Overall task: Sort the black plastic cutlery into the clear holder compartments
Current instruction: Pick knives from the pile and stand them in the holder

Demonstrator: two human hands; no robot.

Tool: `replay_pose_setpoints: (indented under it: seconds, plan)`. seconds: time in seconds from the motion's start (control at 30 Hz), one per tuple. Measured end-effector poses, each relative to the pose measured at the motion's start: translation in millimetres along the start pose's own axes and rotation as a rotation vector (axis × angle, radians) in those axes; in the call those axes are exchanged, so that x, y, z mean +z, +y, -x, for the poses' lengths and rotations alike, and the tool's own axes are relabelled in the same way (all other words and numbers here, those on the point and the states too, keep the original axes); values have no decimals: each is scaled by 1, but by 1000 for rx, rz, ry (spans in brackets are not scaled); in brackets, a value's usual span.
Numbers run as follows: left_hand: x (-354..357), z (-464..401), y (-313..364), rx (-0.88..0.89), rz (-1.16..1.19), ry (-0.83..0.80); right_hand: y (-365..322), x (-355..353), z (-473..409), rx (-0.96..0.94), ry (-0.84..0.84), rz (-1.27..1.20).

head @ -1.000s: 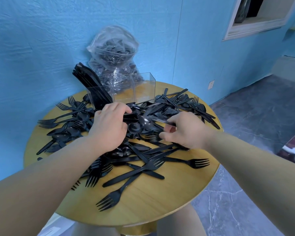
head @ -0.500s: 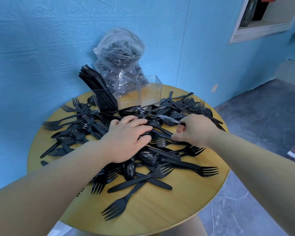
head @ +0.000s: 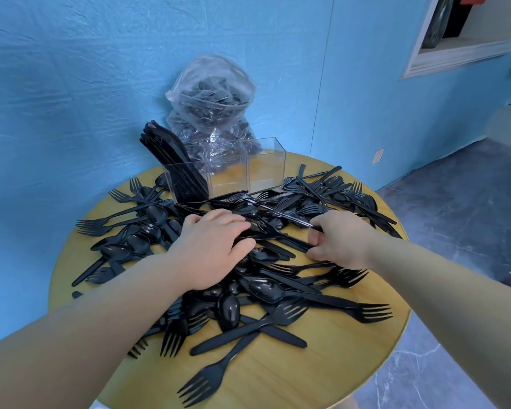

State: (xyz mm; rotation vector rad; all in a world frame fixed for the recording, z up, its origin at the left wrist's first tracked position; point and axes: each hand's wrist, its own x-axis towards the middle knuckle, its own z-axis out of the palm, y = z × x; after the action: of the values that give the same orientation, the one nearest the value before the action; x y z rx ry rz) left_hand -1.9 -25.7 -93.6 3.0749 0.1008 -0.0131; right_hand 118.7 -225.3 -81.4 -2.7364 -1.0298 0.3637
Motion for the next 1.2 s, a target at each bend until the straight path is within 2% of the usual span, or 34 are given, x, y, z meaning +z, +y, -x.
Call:
replay_pose_setpoints:
  seconds: [0.07,0.27,0.33,0.47,0.57,0.67,0.77,0.87,1.2]
  plan:
    - [3,-3,0,-7,-14,-33,4,-3,2,-20,-20,-20]
    - [0,1,-3,80,71,20,11,-8,6,-63,-64,-93]
    - [0,-2,-5,86,86,70,12,-10,4,-36,7,-166]
    - [-1,-11,-6,32,132,238,18,-10,-7,32,309,-202]
    - [0,-18,-6,-43,81,150,24,-9,-15,83,413,-179]
    - [4,-23,-10,-55,40,57,28,-7,-24,98,379,-103]
    - [4,-22,-12,-45,102,51,25,-5,-31,89,298,-15]
    - [2,-19,-15,-51,130,68,22,-2,-34,68,288,22]
    - [0,-11,-26,-11,224,182,18,0,-31,28,255,-68]
